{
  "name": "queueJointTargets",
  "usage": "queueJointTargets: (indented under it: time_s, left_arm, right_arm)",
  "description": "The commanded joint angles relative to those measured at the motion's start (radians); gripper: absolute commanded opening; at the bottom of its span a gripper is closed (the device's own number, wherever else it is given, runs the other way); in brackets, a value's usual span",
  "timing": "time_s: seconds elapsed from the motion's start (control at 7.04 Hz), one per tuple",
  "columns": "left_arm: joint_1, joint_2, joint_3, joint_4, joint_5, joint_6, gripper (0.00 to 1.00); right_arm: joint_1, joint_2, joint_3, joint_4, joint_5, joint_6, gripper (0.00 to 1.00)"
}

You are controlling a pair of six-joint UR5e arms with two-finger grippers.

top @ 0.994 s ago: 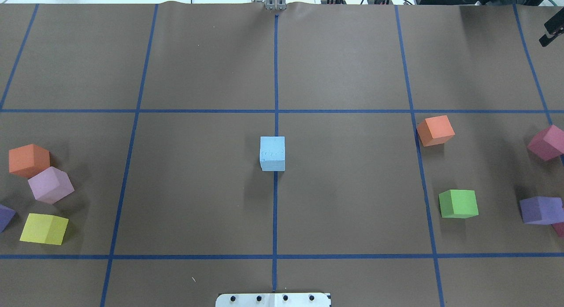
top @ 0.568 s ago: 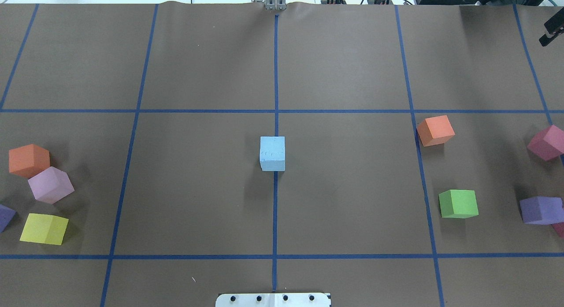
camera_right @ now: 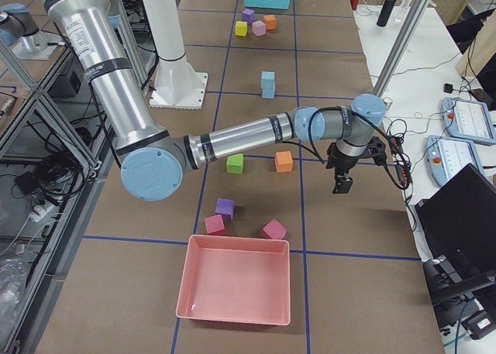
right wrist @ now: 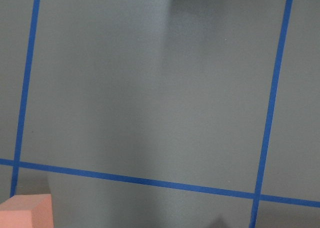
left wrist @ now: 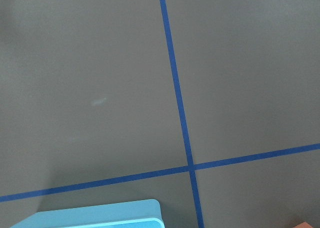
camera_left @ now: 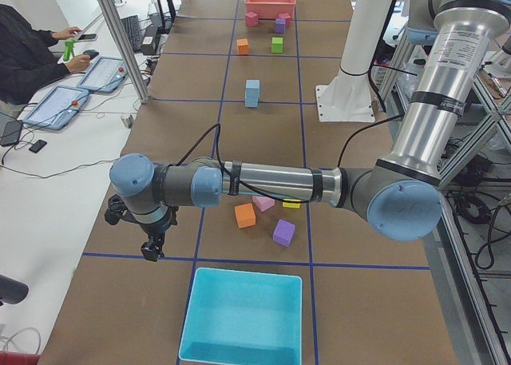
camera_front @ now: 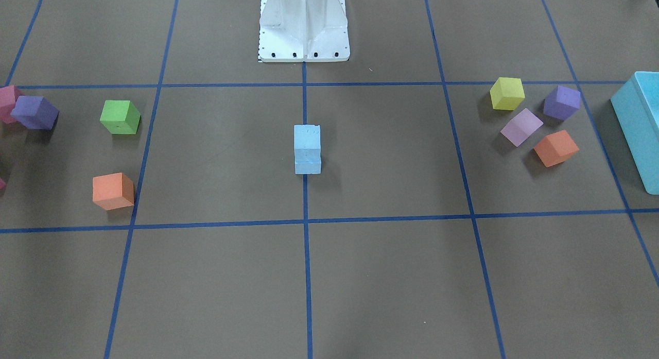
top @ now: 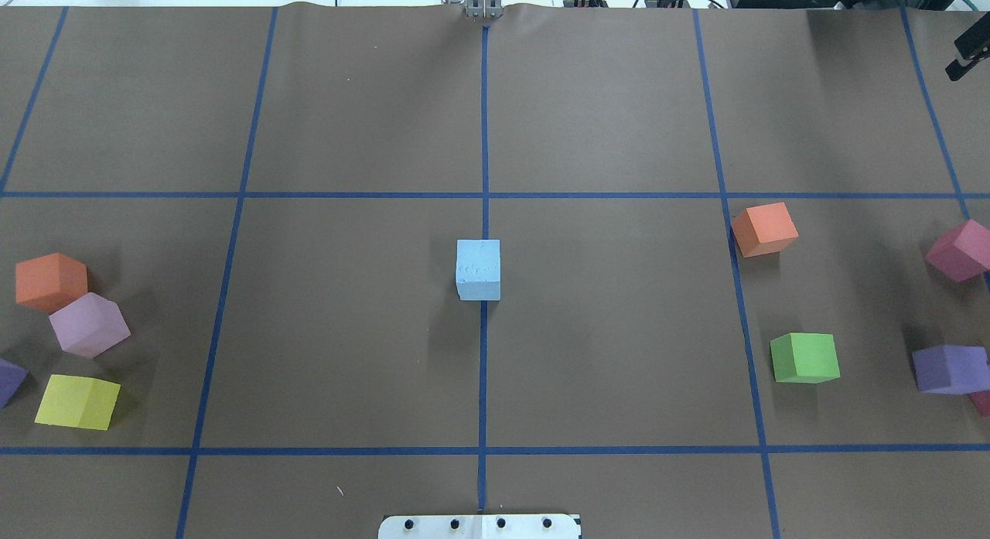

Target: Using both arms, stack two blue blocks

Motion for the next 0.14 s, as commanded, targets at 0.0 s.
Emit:
queueJointTargets:
  time_s: [0.0]
  left_arm:
    - [-0.001, 0.001, 0.0, 0.0, -0.001, 0.0, 0.98]
  right_arm:
    - [-0.002, 0.0, 0.0, 0.0, -0.001, -0.001, 1.0]
